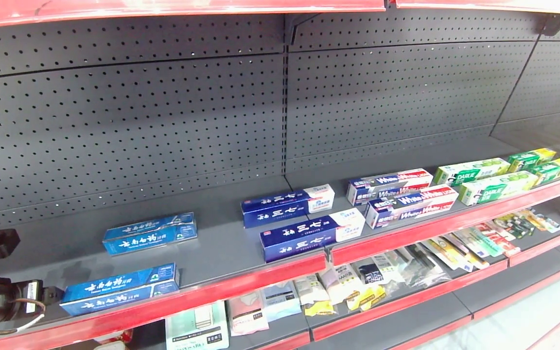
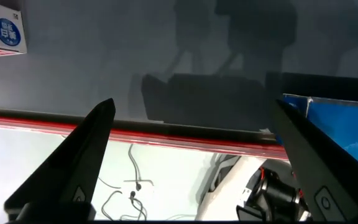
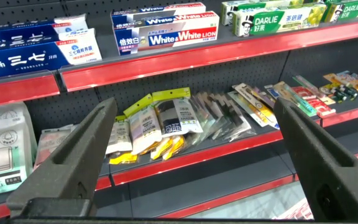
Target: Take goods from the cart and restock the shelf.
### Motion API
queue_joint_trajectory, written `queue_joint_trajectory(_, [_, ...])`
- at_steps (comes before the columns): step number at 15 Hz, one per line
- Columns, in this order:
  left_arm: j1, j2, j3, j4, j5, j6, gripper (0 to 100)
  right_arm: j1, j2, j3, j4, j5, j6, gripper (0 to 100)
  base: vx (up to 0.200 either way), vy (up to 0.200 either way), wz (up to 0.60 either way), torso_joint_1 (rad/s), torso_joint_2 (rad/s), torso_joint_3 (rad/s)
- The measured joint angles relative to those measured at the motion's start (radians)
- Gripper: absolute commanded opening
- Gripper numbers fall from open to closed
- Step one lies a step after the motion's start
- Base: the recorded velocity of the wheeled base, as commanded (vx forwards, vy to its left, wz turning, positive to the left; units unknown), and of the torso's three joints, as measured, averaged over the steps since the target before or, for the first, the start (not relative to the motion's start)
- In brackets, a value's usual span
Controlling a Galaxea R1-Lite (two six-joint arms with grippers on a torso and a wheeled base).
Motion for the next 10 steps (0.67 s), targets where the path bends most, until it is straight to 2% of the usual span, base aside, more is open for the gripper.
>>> queue_joint_trajectory(10, [-0.015,0.000,0.003,0.003,-0.002,-0.006,100,0.000,0.000,0.000,0.000,0.000,0.000,100,0.000,0.000,0.00,0.000,0.00,0.000])
